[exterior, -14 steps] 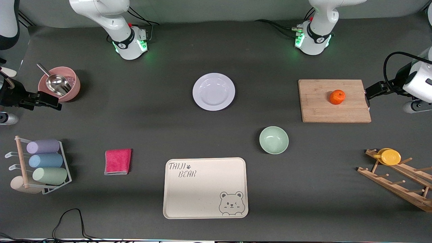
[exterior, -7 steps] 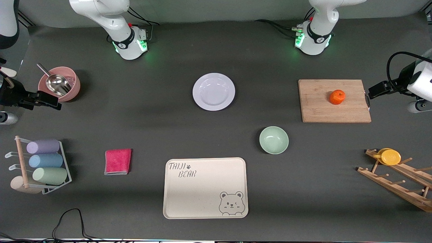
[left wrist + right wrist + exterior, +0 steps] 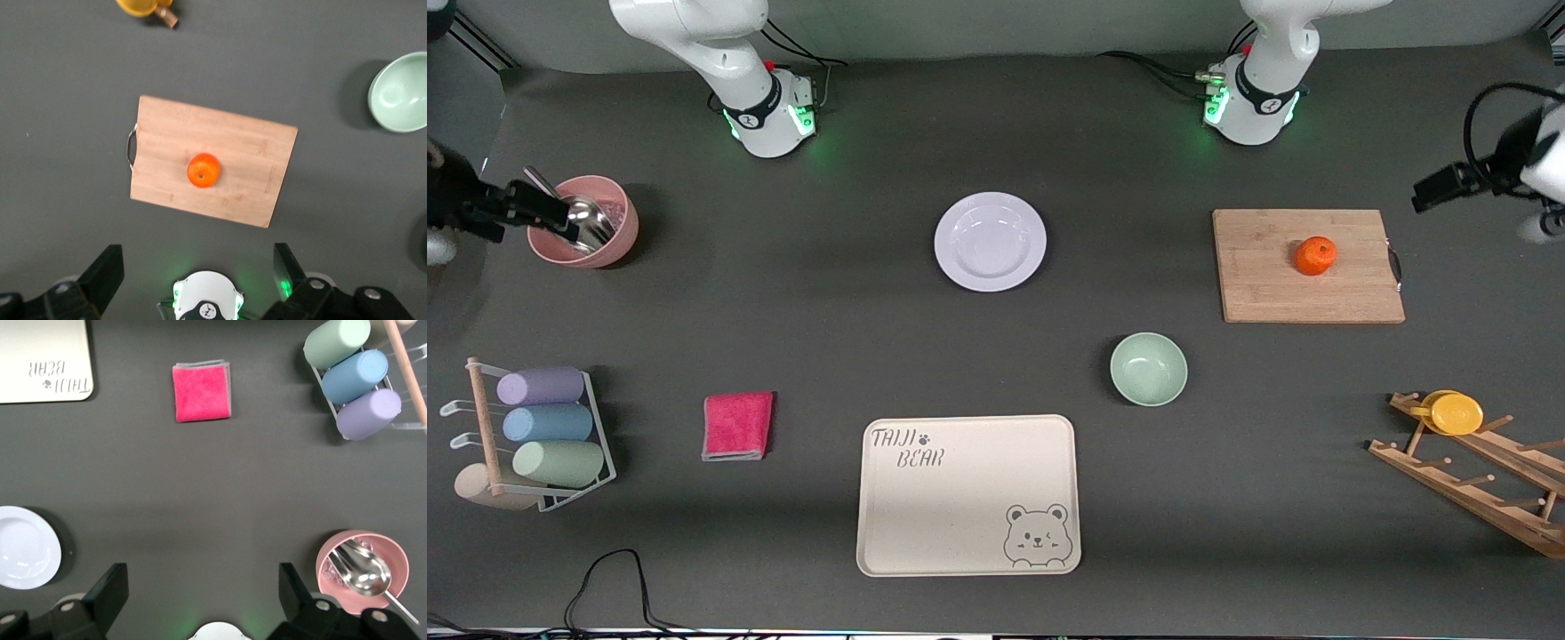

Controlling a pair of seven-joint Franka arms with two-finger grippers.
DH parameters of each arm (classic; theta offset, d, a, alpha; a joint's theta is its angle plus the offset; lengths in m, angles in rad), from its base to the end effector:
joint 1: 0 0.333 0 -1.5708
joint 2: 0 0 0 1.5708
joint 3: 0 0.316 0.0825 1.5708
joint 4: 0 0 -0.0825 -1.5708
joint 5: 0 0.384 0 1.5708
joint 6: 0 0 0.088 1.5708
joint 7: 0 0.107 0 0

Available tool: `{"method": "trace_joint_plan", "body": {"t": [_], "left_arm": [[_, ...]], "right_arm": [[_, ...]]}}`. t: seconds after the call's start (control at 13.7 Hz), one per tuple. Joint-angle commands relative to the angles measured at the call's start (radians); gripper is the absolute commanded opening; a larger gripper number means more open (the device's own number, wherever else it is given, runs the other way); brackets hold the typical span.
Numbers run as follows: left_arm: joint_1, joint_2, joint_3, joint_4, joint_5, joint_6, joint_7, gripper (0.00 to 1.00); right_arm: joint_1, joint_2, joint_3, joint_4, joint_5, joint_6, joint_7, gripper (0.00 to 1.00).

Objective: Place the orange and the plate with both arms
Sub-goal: 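Reach the left gripper to the orange while the right gripper approaches the plate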

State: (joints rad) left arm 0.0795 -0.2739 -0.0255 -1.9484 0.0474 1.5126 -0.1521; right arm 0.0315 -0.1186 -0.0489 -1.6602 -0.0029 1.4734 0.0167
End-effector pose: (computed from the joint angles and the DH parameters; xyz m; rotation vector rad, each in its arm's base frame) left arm 0.4532 0.0285 0.5822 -3.0534 -0.3164 0.2448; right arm 0.5064 -0.0107 0.6374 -3.1364 0.0529 0.1072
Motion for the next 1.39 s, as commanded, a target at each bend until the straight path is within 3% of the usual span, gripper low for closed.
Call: {"method": "trace_joint_plan", "body": {"t": [0.0,0.22,0.51,0.73,1.02,1.32], "left_arm": [[0.000,-0.266,0.056,-0.332,0.000,0.119,0.025,1.00],[0.008,-0.272,0.096,-0.420,0.006,0.170,0.108,1.00],[0.022,-0.303,0.117,-0.644,0.020,0.410,0.132,1.00],[0.037,-0.233,0.118,-0.756,0.022,0.624,0.149,1.00],[0.037,-0.044,0.118,-0.785,0.022,0.828,0.171,1.00],[0.039,0.082,0.118,-0.816,0.019,0.983,0.171,1.00]], "right_arm": [[0.054,-0.148,0.000,-0.165,0.011,0.047,0.078,1.00],[0.064,-0.257,0.000,-0.304,0.012,0.116,0.083,1.00],[0.065,-0.260,0.000,-0.334,0.055,0.116,0.080,1.00],[0.064,-0.262,-0.011,-0.404,0.216,0.117,0.066,1.00],[0.065,-0.250,-0.011,-0.531,0.420,0.192,0.039,1.00],[0.068,-0.216,-0.011,-0.688,0.633,0.303,-0.121,1.00]]}}
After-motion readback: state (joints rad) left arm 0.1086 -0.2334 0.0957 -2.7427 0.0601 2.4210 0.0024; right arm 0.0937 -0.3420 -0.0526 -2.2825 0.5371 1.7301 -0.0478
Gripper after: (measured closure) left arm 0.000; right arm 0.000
